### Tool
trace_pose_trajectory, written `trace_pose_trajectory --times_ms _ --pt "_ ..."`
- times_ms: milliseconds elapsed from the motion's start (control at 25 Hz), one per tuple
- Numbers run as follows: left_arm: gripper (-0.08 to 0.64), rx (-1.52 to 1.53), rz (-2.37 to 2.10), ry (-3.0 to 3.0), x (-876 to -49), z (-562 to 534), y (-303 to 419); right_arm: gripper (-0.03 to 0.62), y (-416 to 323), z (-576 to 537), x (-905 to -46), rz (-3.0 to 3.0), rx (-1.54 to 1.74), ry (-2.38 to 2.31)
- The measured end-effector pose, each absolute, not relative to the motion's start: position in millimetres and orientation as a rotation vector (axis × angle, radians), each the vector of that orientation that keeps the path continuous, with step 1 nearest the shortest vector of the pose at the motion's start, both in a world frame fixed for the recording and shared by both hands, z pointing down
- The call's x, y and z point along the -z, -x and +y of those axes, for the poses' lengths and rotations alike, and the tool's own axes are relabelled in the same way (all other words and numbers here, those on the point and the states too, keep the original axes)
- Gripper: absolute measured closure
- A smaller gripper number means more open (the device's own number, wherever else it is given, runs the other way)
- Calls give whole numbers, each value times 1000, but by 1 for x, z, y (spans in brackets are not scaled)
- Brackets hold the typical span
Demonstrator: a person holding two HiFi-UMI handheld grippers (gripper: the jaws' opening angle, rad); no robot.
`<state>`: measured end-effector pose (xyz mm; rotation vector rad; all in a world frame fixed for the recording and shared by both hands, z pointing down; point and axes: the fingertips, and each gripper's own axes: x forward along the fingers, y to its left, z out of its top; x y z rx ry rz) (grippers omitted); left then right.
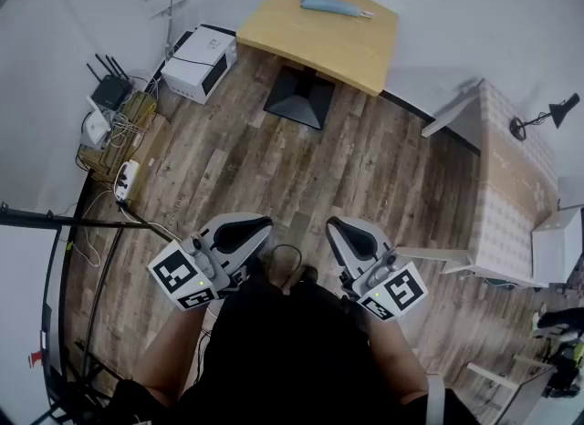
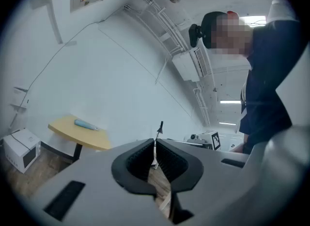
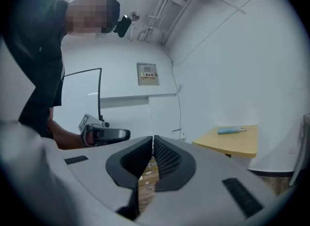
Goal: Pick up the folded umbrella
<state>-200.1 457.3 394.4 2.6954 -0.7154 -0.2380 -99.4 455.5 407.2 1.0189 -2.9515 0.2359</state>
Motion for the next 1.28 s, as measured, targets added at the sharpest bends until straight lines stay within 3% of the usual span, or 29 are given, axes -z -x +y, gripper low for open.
trace_pose_trajectory --times_ms 320,800,1280 --pt "548 219 -738 -2701 -380 472 144 568 8 472 -410 -2919 -269 -1113" --pt "548 97 -690 -2697 -387 495 88 566 -27 487 -402 -2995 -150 -1099" --pt "549 140 -512 -2603 -402 526 -13 566 -92 507 -428 -2994 -306 -1059"
